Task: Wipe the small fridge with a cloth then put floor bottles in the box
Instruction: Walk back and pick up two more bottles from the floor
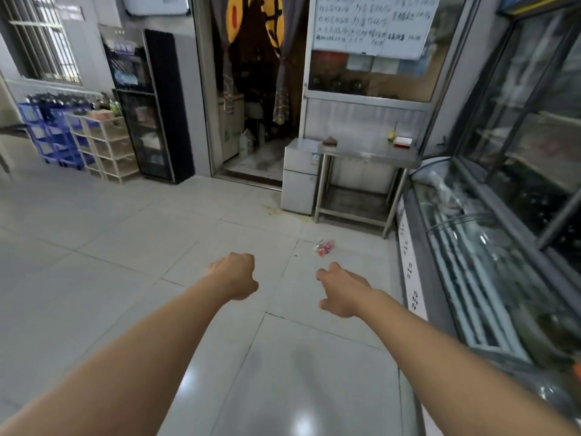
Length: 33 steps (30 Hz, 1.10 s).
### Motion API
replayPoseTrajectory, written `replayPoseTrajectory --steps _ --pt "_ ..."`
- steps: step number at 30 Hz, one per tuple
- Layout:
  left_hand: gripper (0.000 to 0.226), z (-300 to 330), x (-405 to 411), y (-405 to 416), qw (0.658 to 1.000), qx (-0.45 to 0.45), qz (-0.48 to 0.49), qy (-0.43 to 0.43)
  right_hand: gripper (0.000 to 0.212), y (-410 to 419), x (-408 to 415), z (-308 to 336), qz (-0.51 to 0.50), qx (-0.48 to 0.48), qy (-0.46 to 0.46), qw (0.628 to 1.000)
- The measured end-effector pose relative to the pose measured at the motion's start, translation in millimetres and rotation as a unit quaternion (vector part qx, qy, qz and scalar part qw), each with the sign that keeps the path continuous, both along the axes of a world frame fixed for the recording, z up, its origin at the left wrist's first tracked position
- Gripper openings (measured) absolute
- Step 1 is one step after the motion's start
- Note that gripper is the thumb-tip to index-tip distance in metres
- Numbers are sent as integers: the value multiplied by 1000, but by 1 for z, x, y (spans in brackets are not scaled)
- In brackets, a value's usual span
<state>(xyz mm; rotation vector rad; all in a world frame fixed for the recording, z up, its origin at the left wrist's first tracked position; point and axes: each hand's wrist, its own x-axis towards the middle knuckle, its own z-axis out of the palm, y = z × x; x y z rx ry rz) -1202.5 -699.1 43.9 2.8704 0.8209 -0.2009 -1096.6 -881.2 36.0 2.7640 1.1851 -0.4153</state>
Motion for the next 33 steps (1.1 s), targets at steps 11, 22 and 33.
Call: replayPoseTrajectory --steps 11,22,33 --pt "39 -13 195 115 997 30 -60 28 59 121 191 -13 -47 30 19 998" --pt "44 -22 349 255 998 10 -30 55 44 242 355 -15 -43 26 18 999" --pt "41 -51 575 342 983 10 -172 58 53 301 529 -31 -194 46 44 979"
